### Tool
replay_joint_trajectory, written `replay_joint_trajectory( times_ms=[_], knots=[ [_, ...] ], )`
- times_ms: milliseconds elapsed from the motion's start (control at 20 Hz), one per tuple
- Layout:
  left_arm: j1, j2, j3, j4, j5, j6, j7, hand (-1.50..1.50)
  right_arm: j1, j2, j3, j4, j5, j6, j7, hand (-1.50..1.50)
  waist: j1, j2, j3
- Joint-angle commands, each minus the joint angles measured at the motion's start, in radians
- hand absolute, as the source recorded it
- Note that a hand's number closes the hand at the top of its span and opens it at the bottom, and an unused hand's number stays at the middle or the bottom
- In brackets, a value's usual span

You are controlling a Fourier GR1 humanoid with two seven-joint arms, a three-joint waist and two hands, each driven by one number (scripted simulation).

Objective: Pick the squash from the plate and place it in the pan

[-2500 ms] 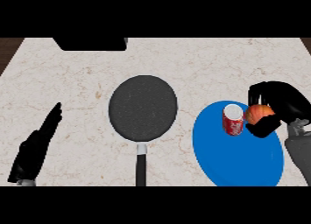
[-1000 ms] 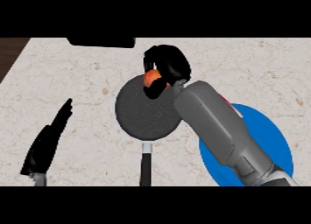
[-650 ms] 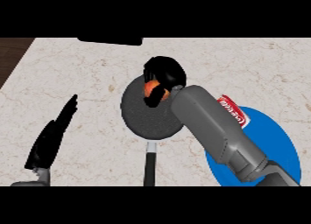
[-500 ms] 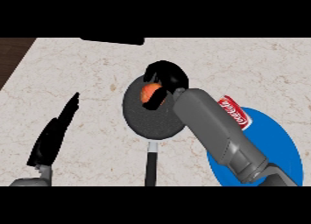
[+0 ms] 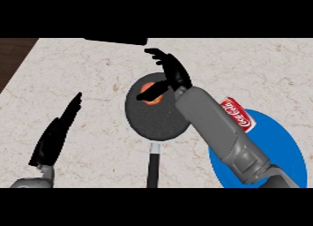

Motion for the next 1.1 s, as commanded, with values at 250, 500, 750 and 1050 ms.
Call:
replay_joint_trajectory(
  times_ms=[250, 500, 750, 1050],
  knots=[
    [0.057, 0.028, 0.036, -0.036, 0.027, -0.017, -0.013, 0.0, -0.025, 0.0, -0.158, 0.104, -0.172, -0.258, -0.168, -1.5, -0.037, -0.006, 0.0],
    [0.07, 0.001, 0.046, -0.003, -0.007, 0.037, -0.037, 0.0, -0.023, -0.065, -0.267, 0.159, -0.219, -0.19, -0.268, -1.5, -0.093, -0.016, -0.001],
    [0.133, 0.026, 0.063, -0.049, 0.021, -0.003, -0.04, 0.0, 0.033, -0.19, -0.314, 0.186, -0.223, -0.077, -0.407, -1.5, -0.102, -0.022, -0.001],
    [0.098, 0.003, 0.066, -0.059, 0.014, 0.012, 0.02, 0.0, 0.093, -0.343, -0.359, 0.197, -0.231, 0.091, -0.494, -1.5, -0.115, -0.025, -0.001]
  ],
)
